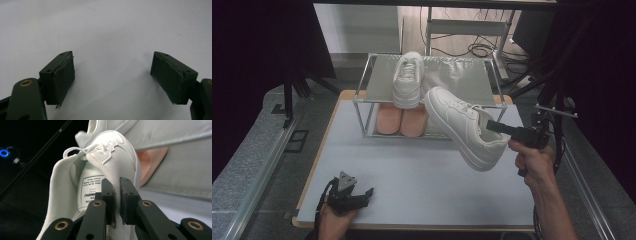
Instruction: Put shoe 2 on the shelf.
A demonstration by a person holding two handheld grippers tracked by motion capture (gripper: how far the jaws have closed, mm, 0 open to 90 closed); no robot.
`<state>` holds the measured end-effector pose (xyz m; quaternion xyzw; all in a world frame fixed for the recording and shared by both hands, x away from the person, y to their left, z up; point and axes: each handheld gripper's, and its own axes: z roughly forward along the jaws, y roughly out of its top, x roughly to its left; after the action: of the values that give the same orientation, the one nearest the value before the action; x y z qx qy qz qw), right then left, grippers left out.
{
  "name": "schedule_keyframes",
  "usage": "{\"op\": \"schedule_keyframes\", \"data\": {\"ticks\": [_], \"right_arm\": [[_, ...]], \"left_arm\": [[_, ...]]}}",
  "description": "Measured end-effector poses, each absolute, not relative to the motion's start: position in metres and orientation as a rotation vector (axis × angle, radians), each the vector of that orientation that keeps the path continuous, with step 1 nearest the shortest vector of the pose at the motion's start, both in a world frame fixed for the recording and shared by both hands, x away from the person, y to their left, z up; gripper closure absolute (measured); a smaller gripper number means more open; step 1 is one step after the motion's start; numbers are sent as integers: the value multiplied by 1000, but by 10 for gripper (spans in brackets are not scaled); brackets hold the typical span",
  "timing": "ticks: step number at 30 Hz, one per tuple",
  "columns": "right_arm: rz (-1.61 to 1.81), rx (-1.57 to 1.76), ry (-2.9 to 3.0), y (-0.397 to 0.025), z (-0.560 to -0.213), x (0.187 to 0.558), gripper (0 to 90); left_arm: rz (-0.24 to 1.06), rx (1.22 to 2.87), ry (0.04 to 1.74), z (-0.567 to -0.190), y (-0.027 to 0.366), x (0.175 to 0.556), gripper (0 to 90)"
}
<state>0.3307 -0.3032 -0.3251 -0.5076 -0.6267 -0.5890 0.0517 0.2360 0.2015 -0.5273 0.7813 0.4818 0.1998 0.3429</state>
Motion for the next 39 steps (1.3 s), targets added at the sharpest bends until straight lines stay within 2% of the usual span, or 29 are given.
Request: {"op": "schedule_keyframes", "data": {"ticks": [30, 33, 39], "right_arm": [[-1851, -1966, -1803, -245, -303, 409, 822], [-1859, -1979, -1789, -240, -305, 415, 800], [-1921, -1918, -1794, -230, -305, 421, 700]], "left_arm": [[518, 2030, 1251, -527, 202, 236, 194], [518, 2030, 1251, -527, 202, 236, 194], [519, 2030, 1251, -527, 202, 236, 195]]}}
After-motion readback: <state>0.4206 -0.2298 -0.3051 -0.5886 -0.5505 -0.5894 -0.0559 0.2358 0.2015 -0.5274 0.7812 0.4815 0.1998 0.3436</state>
